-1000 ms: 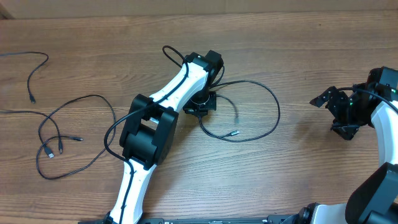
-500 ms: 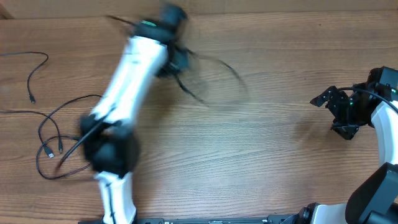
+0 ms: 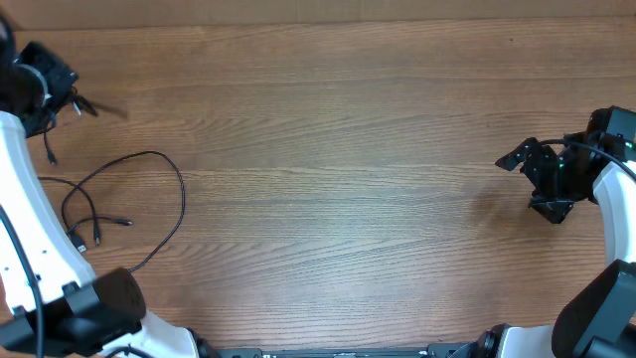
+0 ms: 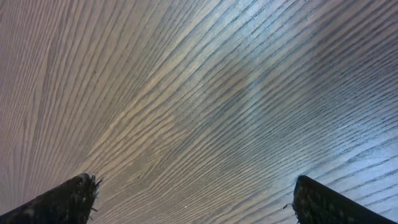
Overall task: Untangle cables
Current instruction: 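Drag the grasped cable loop to the far left with the left gripper, then release the cable at the left edge and open the left gripper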
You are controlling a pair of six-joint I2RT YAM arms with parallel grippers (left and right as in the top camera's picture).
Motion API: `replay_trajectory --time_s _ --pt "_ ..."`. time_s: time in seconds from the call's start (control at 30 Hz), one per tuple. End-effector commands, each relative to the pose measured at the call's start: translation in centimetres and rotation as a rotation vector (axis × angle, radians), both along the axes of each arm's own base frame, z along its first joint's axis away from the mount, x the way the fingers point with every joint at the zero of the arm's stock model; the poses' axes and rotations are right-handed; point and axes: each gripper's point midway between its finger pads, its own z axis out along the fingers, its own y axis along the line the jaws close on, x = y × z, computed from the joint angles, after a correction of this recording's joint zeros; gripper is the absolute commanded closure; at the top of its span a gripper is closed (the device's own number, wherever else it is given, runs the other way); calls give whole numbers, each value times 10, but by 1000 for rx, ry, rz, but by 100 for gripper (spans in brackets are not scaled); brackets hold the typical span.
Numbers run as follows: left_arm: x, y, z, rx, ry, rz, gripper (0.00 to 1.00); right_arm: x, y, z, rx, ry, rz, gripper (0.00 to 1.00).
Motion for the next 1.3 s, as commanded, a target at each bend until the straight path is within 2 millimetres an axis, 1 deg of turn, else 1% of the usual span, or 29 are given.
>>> replay_trajectory --time_s 0.0,0.07,0.17,0.23,0.4,0.43,0.47,0.5,0.53,0.57,0.63,0.73,0.8,0.9,0.97,1.03,1.13,1.23,1.27 --pt "2 13 -16 -7 36 -6 96 7 -4 8 -14 -25 2 0" --pt "3 20 -24 1 56 5 96 7 -4 8 -13 -23 2 0" --pt "10 21 -35 -10 71 -6 96 7 -4 8 -13 -23 2 0" --pt "21 19 -38 -15 53 -23 96 7 -4 8 -14 -24 2 0" --pt "61 20 -32 48 -56 -79 96 7 -4 8 -13 -23 2 0" --pt "69 21 -31 70 -75 -98 89 7 -4 8 -13 -23 2 0" --pt "76 21 -31 93 -89 -120 69 7 -4 8 -13 -23 2 0" --pt "83 23 -33 121 -97 -139 39 7 -4 8 -13 -23 2 0" --pt "86 26 -35 146 -90 -135 0 7 -4 8 -13 -23 2 0" --pt "86 33 -40 165 -73 -115 0 7 -4 8 -13 -23 2 0" --pt "86 39 -49 181 -42 -96 0 7 -4 8 -14 -24 2 0" --pt "80 37 -57 162 -4 -98 0 8 -4 8 -15 -27 2 0" --pt "76 35 -58 155 8 -99 0 8 -4 8 -15 -27 2 0" --pt "72 31 -54 150 11 -104 0 8 -4 8 -15 -27 2 0" --pt "69 27 -46 152 -1 -110 0 8 -4 8 -14 -26 3 0" --pt "64 20 -33 162 -20 -116 0 7 -3 8 -13 -24 4 0" --pt "53 6 -8 178 -56 -133 0 4 5 8 6 -10 20 0" --pt "33 -22 21 169 -93 -177 0 -1 18 9 14 9 68 1" --pt "24 -33 31 168 -104 -194 0 -2 23 11 12 8 91 3"
